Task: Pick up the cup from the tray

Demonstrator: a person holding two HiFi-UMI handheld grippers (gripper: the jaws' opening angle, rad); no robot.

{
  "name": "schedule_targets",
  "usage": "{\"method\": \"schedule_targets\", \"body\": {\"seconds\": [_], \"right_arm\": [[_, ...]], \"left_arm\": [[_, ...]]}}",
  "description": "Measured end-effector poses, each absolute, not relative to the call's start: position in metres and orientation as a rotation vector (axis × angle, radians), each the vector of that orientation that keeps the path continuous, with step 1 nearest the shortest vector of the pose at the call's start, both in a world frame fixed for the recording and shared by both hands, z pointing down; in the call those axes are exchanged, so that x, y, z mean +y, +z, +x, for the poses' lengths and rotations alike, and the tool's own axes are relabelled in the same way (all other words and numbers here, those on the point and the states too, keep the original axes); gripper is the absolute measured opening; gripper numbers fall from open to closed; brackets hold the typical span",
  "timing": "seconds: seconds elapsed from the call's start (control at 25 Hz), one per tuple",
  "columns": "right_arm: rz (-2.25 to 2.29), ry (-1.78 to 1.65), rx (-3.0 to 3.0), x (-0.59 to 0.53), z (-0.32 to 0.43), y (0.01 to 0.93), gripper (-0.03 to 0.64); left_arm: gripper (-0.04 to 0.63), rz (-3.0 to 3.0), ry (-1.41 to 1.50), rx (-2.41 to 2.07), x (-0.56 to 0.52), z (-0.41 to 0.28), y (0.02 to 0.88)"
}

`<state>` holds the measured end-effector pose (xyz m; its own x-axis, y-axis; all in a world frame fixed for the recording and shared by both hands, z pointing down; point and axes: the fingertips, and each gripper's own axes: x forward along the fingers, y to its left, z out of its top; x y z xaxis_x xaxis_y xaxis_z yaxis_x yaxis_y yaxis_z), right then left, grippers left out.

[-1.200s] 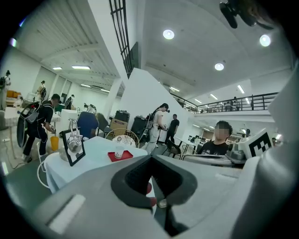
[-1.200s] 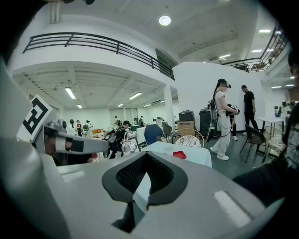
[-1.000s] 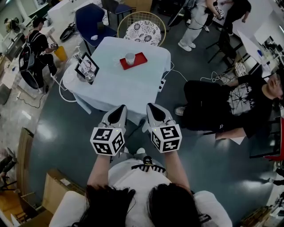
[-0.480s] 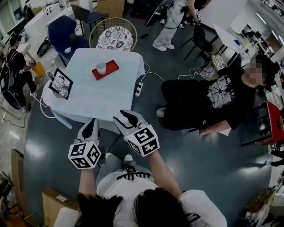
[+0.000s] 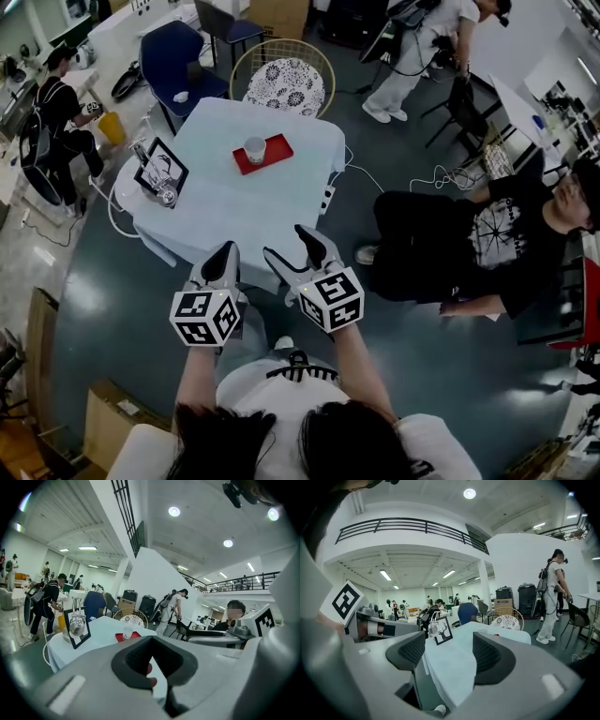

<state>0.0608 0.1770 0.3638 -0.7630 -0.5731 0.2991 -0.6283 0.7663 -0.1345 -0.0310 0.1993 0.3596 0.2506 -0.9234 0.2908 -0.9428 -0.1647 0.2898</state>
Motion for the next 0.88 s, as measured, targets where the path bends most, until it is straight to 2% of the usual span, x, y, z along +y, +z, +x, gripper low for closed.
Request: {"method": "schedule_targets", "body": {"seconds": [0.2, 0.4, 0.88], "right_arm": [[1.038, 0.340, -2.702, 0.128, 0.050, 0.368, 0.384], [1.082, 0.356, -2.681, 0.072, 0.025, 0.375, 0.415], [1.155, 0.407, -2.652, -0.008, -0.034, 0.385, 0.426]], "left_arm": [[0.002, 2.111, 0.097, -1.711, 0.156, -0.052, 0.367], [0.002, 2.111, 0.087, -1.696, 0.103, -0.082, 0.370], [0.002, 2.179, 0.141, -1.611, 0.008, -0.134, 0.372]]}}
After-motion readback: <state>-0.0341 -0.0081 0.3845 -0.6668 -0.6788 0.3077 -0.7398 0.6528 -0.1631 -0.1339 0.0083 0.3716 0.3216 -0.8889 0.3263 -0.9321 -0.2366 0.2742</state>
